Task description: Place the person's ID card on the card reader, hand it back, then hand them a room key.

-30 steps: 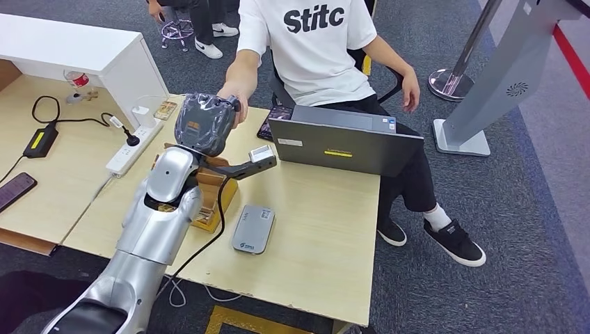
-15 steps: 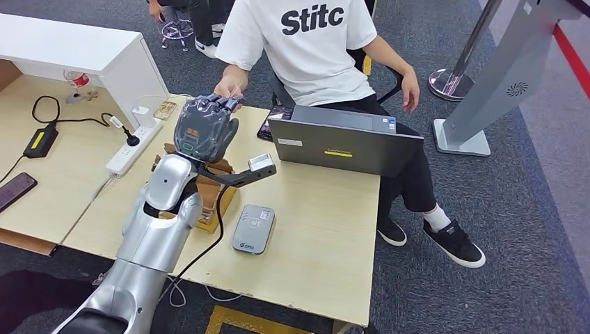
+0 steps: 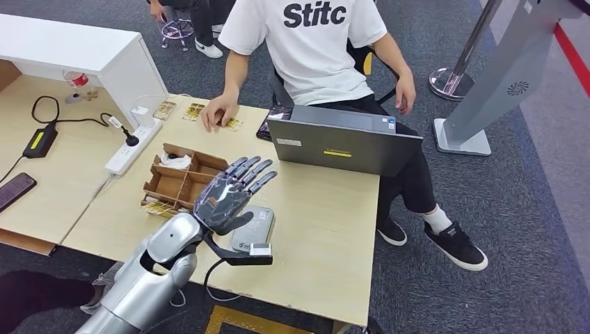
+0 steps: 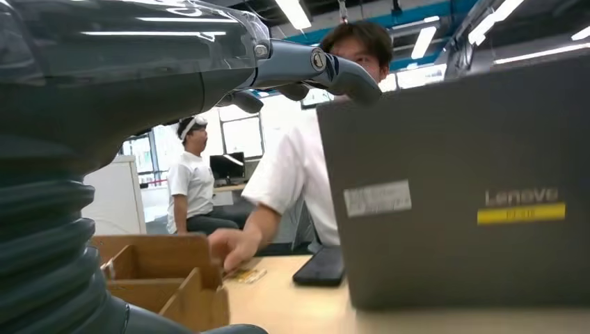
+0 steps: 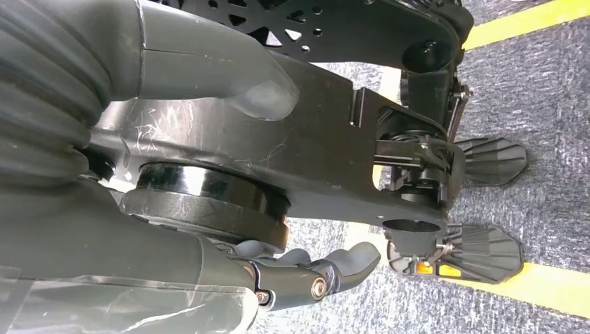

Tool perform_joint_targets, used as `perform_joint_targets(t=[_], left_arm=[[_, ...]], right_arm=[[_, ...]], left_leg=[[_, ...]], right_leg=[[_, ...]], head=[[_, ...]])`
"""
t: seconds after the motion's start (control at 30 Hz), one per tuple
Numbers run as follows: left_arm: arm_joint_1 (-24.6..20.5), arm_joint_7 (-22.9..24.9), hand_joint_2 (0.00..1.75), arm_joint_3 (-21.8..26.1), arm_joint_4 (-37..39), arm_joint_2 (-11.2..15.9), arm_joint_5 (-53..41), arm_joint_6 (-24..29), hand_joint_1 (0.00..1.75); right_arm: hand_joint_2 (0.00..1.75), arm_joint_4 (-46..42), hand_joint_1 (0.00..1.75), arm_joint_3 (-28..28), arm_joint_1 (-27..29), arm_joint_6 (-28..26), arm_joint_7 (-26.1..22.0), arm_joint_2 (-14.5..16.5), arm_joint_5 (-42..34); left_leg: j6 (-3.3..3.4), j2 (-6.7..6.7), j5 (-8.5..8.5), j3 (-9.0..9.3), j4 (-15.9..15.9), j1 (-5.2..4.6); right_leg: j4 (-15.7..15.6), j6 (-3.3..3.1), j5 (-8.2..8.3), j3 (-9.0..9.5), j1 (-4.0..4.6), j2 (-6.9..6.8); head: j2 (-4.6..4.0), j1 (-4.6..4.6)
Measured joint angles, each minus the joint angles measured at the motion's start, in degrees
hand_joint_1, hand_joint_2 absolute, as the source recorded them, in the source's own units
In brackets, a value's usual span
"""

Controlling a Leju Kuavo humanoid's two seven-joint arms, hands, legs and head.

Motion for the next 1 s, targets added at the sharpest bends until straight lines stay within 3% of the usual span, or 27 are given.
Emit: perform_joint_targets(t=[0.2, 0.5, 0.7, 1.0], left_arm=[[0.76, 1.36, 1.75, -1.51, 0.00, 5.77, 0.18, -0.21, 0.00], [0.44, 4.22, 1.75, -2.00, 0.19, 10.24, -1.63, 0.29, 0.00], [0.88, 3.04, 1.75, -1.98, 0.19, 14.12, 2.75, -3.95, 0.00], [5.61, 1.16, 1.75, -1.58, -5.69, 20.42, 9.78, -8.61, 0.00]], right_arm=[[1.75, 0.00, 0.00, 0.00, 0.00, -0.01, -0.11, -0.10, -0.39], [1.75, 0.00, 0.00, 0.02, 0.00, -0.01, -0.55, -0.18, -1.21], [1.75, 0.00, 0.00, 0.64, 0.00, 0.03, -0.58, -0.25, -1.91], [1.75, -0.02, 0.00, 1.46, 0.01, 0.22, -0.85, -0.57, -2.88]], left_leg=[[-0.01, -0.02, 0.01, -0.01, 0.00, 0.03], [0.00, -0.05, 0.01, -0.02, 0.00, 0.02], [-0.01, -0.04, 0.01, -0.01, -0.01, 0.04], [-0.01, -0.06, 0.00, -0.02, -0.01, 0.05]], right_leg=[[0.02, -0.01, -0.01, 0.00, 0.00, -0.02], [0.00, -0.01, 0.00, 0.00, 0.00, -0.05], [0.02, -0.03, -0.01, 0.00, 0.01, -0.05], [0.04, -0.12, -0.08, 0.00, 0.02, -0.08]], head=[[0.00, 0.00], [0.00, 0.02], [0.00, 0.00], [0.00, 0.01]])
